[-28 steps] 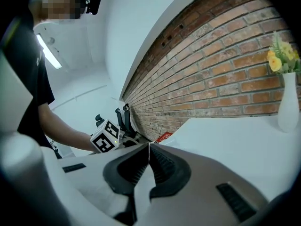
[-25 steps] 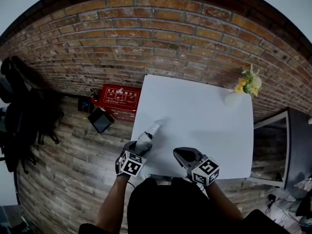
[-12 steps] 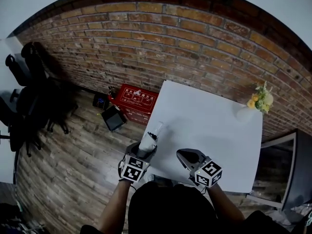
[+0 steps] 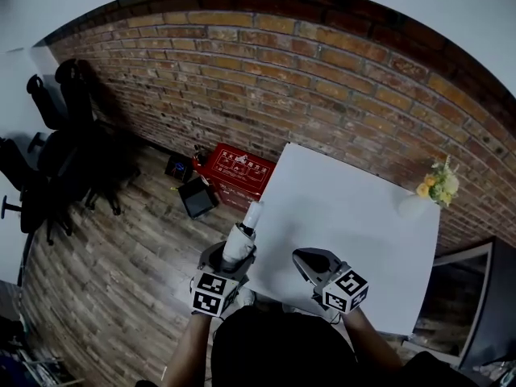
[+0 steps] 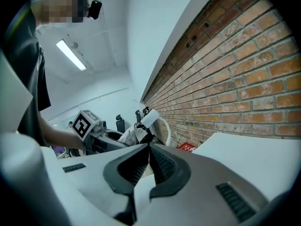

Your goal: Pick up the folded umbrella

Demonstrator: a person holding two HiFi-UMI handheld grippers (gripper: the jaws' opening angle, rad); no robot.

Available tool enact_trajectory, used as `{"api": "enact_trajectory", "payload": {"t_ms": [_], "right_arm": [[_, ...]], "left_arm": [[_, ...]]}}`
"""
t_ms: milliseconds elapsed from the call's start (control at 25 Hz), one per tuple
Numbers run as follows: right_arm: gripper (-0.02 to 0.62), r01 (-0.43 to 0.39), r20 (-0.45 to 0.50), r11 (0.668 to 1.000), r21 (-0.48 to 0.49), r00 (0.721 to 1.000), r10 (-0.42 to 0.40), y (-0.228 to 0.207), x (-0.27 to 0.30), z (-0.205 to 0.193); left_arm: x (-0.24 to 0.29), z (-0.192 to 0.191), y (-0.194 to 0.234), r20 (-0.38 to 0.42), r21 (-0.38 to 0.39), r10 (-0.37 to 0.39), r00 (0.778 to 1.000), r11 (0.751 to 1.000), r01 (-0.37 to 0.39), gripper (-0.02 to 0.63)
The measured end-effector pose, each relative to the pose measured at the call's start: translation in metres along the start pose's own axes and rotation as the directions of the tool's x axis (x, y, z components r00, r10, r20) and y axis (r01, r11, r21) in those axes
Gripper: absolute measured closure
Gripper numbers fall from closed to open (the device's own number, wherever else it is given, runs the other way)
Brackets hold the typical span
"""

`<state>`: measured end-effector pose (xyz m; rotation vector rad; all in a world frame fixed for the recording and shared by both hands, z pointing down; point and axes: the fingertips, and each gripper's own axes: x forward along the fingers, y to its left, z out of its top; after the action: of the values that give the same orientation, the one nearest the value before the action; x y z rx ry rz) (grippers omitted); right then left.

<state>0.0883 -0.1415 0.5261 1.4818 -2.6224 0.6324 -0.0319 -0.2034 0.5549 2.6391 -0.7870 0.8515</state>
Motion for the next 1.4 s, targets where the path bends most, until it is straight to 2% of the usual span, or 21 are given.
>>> {"api": "enact_trajectory", "payload": {"t_ms": [280, 720, 960, 1400], "right_arm": [[0.572, -0.005, 0.035, 1.000, -0.026, 0.999, 0.006, 0.003, 0.000, 0.021], [0.574, -0.018, 0.118, 1.000, -0.021, 0.993, 0.021, 0.007, -0.009, 0.051], [0.574, -0.016, 0.137, 1.000, -0.018, 0.990, 0.018, 0.007, -0.010, 0.059], [0.574, 0.006, 0.130, 1.000, -0.002, 0.992, -0.006, 0.007, -0.012, 0.054]], "left_arm": [[-0.030, 0.010, 0.002, 0.086, -0.099, 0.027, 0.996, 0.995, -0.018, 0.314], [-0.063, 0.016, 0.004, 0.195, -0.170, 0.028, 0.980, 0.986, 0.006, 0.314], [-0.069, 0.031, 0.017, 0.264, -0.199, 0.045, 0.964, 0.980, 0.009, 0.314], [-0.063, 0.036, 0.015, 0.269, -0.205, 0.033, 0.962, 0.979, 0.023, 0.314]]}}
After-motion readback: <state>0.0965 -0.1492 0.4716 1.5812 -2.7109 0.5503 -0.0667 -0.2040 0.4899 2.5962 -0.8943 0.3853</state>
